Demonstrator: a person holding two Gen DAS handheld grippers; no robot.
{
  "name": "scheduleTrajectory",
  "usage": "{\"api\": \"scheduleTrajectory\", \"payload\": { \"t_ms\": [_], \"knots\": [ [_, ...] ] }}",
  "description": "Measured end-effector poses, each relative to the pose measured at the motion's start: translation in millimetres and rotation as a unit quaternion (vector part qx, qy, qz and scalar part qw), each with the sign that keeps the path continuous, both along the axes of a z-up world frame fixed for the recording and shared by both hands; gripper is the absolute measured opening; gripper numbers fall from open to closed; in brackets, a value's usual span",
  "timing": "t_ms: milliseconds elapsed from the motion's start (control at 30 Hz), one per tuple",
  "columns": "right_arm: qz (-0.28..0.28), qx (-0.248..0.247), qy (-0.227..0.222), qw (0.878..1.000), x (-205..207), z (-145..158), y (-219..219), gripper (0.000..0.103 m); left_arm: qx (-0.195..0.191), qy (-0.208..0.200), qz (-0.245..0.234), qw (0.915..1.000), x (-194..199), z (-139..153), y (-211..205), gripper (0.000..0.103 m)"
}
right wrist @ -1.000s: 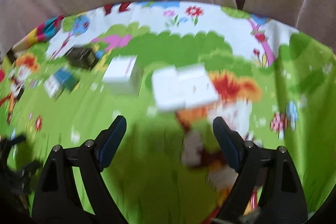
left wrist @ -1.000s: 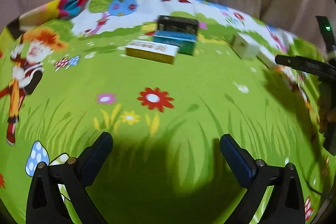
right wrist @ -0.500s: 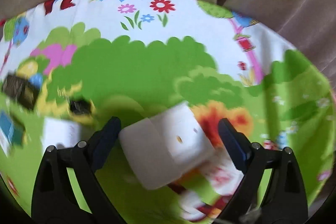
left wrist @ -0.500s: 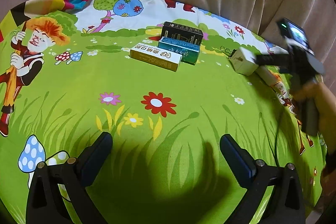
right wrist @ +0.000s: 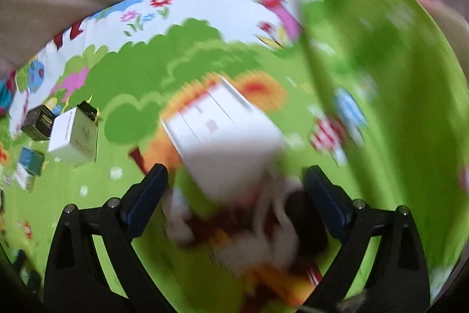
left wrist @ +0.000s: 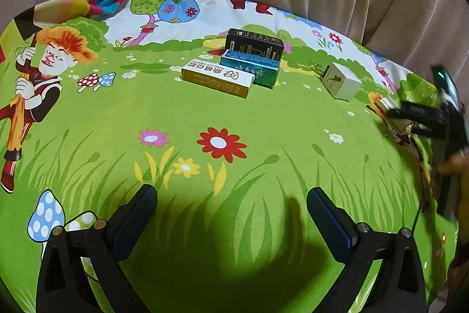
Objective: Organize rigid objects
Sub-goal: 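Grasp the flat white box with the right tool, then grasp the white JIYIN MUSIC cube with the left tool while the right holds its box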
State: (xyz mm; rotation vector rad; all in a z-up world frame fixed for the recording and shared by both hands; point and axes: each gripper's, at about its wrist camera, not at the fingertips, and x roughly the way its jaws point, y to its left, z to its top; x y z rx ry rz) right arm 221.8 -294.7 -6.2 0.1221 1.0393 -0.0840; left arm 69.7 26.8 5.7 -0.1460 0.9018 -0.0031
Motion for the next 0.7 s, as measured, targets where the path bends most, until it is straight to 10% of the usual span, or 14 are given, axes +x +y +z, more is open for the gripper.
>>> {"api": "scheduleTrajectory", "payload": {
  "t_ms": [367, 433, 700],
  "knots": [
    [0.208, -0.003, -0.023, 0.978, 9.5, -7.0, -25.5, 0.102, 0.071, 0.028, -0.007, 0.997, 3.8, -5.2, -17.1, 0.103],
    [0.21, 0.0, -0.041, 0.977, 7.6, -4.3, -29.2, 0.066, 0.066, 0.033, -0.003, 0.9973, 3.0, -4.3, -23.6, 0.103],
    [0.187, 0.001, -0.048, 0.981, -66.2, 6.6, -15.8, 0.067, 0.061, 0.057, -0.055, 0.995, 66.0, -5.5, -113.6, 0.103]
  ]
}}
